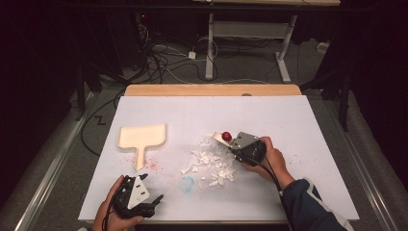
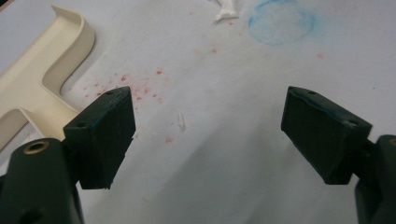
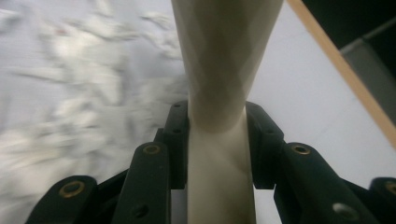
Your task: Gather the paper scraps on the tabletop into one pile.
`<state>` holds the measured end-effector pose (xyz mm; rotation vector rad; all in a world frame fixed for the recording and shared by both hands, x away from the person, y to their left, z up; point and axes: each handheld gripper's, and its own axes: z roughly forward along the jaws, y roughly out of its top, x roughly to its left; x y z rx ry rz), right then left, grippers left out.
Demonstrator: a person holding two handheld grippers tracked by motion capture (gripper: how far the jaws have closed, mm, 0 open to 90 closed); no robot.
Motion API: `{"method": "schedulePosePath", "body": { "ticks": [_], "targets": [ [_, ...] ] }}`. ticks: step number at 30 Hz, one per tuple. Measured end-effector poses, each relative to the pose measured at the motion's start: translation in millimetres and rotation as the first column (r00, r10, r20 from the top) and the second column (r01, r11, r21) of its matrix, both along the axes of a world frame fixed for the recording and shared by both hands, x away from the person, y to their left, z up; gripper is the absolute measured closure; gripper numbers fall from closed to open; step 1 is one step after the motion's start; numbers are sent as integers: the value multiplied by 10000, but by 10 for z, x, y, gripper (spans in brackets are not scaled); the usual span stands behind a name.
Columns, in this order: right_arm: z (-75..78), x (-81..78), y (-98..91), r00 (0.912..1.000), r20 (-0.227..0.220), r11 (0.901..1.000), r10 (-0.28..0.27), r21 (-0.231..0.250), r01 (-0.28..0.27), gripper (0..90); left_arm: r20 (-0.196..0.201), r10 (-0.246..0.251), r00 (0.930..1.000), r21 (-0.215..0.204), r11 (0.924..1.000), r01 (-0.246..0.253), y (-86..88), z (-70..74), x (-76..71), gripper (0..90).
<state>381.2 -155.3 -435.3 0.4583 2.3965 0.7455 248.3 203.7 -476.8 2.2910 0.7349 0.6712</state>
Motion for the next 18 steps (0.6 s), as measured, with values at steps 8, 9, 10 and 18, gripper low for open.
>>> {"method": "schedulePosePath", "body": {
  "ticks": [8, 9, 10, 18],
  "targets": [
    [116, -306, -14, 9976, -88, 9975, 687, 182, -685, 682, 71, -43, 10000, 10, 10000, 43, 0, 29, -6, 169],
    [148, -324, -26, 9973, -97, 9970, 725, 280, -722, 682, 74, -37, 10000, -1, 10000, 37, 0, 31, -7, 169],
    [180, -337, -41, 9969, -154, 9964, 767, 386, -761, 682, 72, -46, 10000, 15, 10000, 46, -1, 33, -8, 169],
    [492, -342, -198, 9988, 56, 9929, 486, 1082, -489, 682, 53, -77, 10000, 55, 10000, 77, -6, 32, -6, 169]
  ]
}}
